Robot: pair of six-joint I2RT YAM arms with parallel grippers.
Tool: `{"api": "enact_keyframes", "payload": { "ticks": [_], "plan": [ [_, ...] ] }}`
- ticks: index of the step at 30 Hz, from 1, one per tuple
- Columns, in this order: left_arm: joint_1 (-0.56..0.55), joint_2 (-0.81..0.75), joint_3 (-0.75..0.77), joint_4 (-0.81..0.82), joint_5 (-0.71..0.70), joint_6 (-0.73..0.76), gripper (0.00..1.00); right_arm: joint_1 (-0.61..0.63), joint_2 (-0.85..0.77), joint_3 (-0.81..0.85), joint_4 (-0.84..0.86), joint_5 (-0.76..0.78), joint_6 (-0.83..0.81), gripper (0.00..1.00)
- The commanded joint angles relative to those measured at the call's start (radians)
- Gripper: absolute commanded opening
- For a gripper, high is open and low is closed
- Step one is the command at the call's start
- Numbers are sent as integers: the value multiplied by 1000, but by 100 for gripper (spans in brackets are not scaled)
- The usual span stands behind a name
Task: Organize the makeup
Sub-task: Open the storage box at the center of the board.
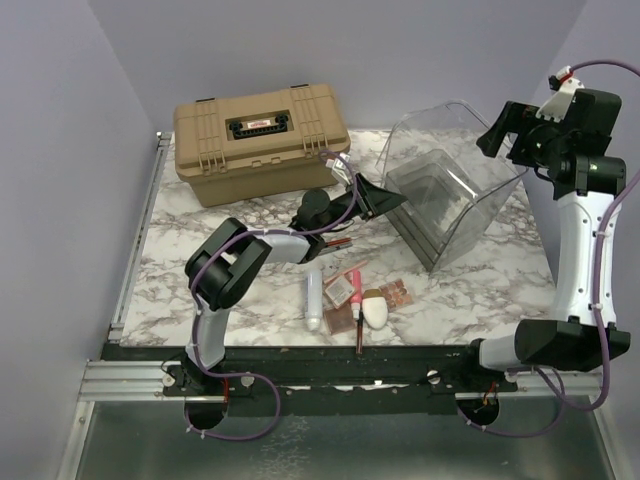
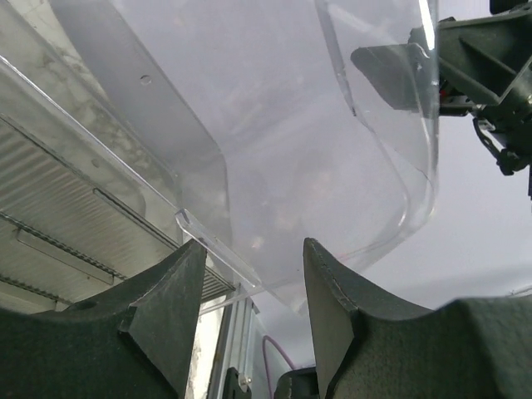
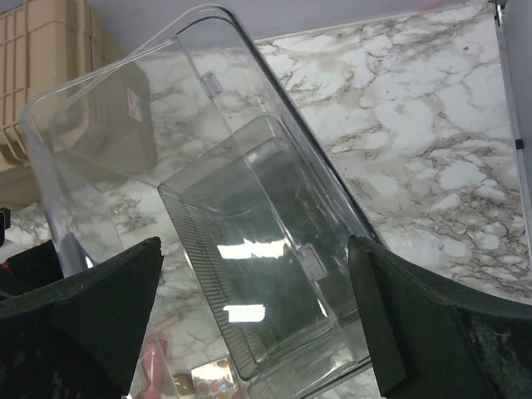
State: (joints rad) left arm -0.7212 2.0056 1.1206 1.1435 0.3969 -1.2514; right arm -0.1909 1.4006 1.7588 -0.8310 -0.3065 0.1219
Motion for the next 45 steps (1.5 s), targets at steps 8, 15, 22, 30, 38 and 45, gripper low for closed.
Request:
{"api": "enact_keyframes", "payload": {
  "ticks": [8,15,22,30,38,45],
  "plan": [
    [-12,-114,11,110,6,21,52,3,-261,-225,289,-92,-77,100],
    [-11,-113,55,101,17,18,52,3,-498,-502,519,8,-113,100],
    [-11,-115,76,86,21,23,52,2,-692,-674,623,154,-177,100],
    [-11,-117,103,68,30,30,53,2,-775,-666,525,278,-136,100],
    [-11,-118,114,52,41,36,53,2,-835,-611,304,58,301,97],
    [-10,-130,117,45,51,44,53,2,-803,-689,306,-185,537,93]
  ]
}}
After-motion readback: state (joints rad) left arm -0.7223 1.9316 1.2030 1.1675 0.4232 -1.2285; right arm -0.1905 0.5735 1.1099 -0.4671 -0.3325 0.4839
